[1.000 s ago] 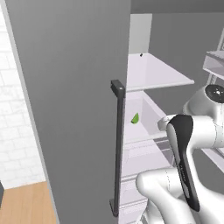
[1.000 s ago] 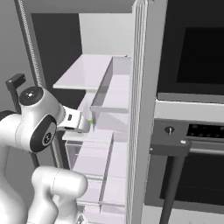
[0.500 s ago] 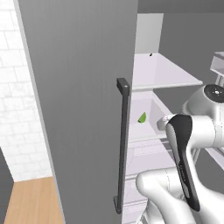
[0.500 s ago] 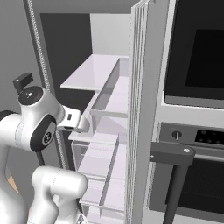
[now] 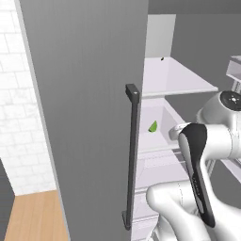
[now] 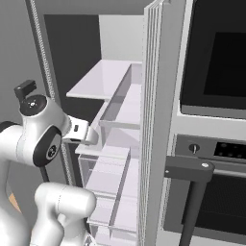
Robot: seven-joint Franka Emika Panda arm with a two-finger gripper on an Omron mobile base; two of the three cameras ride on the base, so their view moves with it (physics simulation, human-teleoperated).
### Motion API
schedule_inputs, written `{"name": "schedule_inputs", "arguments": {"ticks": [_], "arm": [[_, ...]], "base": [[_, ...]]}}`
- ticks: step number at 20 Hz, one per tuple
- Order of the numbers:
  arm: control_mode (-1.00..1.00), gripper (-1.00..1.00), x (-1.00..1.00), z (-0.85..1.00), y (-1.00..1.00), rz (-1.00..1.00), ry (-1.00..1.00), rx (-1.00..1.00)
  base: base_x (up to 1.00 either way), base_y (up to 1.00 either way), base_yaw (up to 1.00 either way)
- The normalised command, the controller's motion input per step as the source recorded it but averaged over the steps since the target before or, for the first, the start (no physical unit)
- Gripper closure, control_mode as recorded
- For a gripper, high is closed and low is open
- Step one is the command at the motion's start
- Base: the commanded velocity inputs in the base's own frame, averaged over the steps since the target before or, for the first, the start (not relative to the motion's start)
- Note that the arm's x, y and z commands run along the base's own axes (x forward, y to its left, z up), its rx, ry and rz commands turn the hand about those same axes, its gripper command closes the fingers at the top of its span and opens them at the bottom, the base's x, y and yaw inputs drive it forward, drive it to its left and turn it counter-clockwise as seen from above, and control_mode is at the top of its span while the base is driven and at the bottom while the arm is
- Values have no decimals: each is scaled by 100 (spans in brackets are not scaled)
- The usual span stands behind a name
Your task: Grab a lemon wedge from the fridge and one ice cube from the ice bowl, and put them in the glass of lemonade.
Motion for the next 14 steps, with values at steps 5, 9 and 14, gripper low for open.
{"name": "schedule_inputs", "arguments": {"ticks": [5,9,14], "arm": [[-100,-100,1,0,-2,0,-21,0],[-100,-100,87,-6,-1,0,4,1],[-100,-100,100,-30,0,0,24,0]], "base": [[0,0,0],[0,0,0],[0,0,0]]}}
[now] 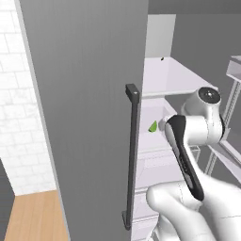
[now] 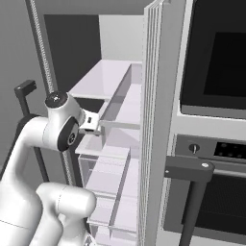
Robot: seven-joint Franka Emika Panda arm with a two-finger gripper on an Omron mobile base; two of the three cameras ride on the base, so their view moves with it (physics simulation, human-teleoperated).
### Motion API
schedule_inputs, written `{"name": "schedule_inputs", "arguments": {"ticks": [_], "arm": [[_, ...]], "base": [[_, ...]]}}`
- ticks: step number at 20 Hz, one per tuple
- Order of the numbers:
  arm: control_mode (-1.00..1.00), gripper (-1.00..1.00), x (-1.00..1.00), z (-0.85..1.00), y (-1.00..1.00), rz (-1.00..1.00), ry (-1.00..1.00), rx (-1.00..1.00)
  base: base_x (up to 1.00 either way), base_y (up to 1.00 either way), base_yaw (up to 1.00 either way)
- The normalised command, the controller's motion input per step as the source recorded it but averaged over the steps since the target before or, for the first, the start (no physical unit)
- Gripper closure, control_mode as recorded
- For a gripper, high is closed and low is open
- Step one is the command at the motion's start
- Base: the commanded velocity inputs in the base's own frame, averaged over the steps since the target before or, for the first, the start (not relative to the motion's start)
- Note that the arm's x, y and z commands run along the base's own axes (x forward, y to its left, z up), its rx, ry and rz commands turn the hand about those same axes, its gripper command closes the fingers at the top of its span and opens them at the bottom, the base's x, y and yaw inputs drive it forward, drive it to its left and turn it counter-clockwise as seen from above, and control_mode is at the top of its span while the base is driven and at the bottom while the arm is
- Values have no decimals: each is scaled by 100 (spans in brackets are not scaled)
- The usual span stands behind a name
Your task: Grab a lemon wedge from the fridge and one ice cube from the ice bowl, and put them in the glass of lemonade.
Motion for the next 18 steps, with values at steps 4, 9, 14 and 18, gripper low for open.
{"name": "schedule_inputs", "arguments": {"ticks": [4,9,14,18], "arm": [[-100,-100,85,-63,0,0,12,0],[-100,-100,67,-63,0,0,-1,5],[-100,-100,41,-20,0,0,-6,3],[-100,-100,58,-5,0,0,0,1]], "base": [[0,0,0],[0,0,0],[0,0,0],[0,0,0]]}}
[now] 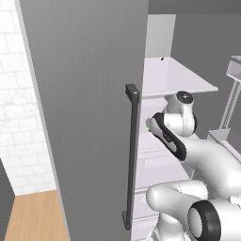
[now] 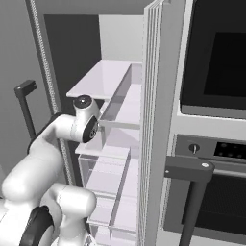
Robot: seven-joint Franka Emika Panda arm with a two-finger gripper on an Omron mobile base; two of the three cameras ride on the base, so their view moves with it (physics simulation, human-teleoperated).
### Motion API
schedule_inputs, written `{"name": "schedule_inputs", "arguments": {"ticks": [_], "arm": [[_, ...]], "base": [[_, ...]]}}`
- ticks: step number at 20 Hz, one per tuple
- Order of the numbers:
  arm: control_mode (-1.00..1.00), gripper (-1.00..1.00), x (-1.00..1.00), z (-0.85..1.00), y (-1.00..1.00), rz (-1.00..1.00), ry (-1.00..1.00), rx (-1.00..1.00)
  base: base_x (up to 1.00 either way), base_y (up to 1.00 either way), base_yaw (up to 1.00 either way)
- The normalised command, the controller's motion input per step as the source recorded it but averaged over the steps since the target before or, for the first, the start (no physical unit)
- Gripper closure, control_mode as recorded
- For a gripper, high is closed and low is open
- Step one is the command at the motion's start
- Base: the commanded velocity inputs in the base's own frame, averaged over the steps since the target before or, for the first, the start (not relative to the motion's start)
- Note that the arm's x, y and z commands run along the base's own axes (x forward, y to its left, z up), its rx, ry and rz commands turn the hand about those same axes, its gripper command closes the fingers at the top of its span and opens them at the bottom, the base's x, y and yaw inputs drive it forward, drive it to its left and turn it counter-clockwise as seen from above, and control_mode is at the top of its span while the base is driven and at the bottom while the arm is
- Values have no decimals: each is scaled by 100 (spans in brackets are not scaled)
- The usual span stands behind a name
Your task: Grab a lemon wedge from the fridge and one ice cube from the ice bowl, and put them in the glass of lemonade.
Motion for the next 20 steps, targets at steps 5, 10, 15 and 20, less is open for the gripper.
{"name": "schedule_inputs", "arguments": {"ticks": [5,10,15,20], "arm": [[-100,-100,44,-28,0,-2,1,0],[-100,-100,-8,-27,0,-2,-8,0],[-100,-100,-8,-19,0,0,-10,0],[-100,-100,46,-18,0,-5,10,0]], "base": [[0,0,0],[0,0,0],[0,0,0],[0,0,0]]}}
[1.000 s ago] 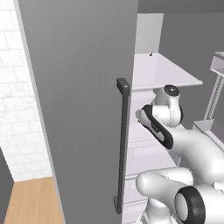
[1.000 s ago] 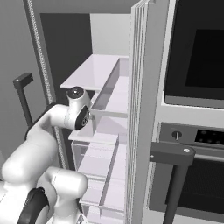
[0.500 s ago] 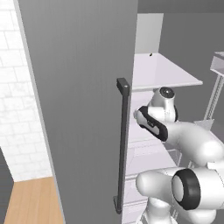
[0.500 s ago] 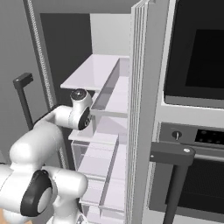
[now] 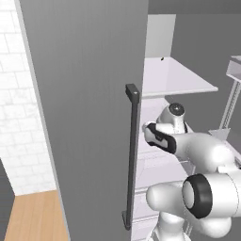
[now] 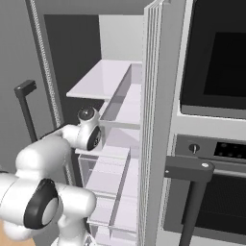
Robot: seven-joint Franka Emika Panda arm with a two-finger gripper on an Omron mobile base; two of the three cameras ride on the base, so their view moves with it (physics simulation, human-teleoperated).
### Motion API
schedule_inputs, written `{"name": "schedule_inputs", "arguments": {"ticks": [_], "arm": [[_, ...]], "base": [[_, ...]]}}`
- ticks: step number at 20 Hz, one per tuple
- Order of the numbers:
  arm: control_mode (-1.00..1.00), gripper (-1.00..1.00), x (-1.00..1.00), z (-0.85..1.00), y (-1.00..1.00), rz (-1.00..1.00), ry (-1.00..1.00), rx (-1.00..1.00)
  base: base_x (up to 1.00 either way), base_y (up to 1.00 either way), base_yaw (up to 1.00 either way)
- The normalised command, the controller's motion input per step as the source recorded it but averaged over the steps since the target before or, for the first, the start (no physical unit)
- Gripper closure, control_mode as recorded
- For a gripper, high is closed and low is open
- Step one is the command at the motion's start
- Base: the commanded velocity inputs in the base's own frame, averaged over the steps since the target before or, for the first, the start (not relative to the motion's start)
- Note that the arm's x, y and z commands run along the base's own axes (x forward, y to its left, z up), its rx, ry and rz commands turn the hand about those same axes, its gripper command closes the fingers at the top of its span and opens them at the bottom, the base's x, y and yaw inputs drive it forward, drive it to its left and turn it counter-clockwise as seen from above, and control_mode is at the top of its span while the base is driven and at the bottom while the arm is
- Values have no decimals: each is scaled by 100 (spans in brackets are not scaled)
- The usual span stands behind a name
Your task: Grab a lemon wedge from the fridge and one ice cube from the ice bowl, and put them in the glass of lemonade.
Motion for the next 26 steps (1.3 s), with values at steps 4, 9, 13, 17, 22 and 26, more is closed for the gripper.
{"name": "schedule_inputs", "arguments": {"ticks": [4,9,13,17,22,26], "arm": [[-100,-100,53,1,0,-8,12,0],[-100,-100,59,2,0,-12,11,0],[-100,-100,6,-45,0,-7,-1,0],[-100,-100,9,-32,0,-4,-6,0],[-100,-100,17,7,0,-1,-3,0],[-100,-100,48,13,0,0,0,0]], "base": [[0,0,0],[0,0,0],[0,0,0],[0,0,0],[0,0,0],[0,0,0]]}}
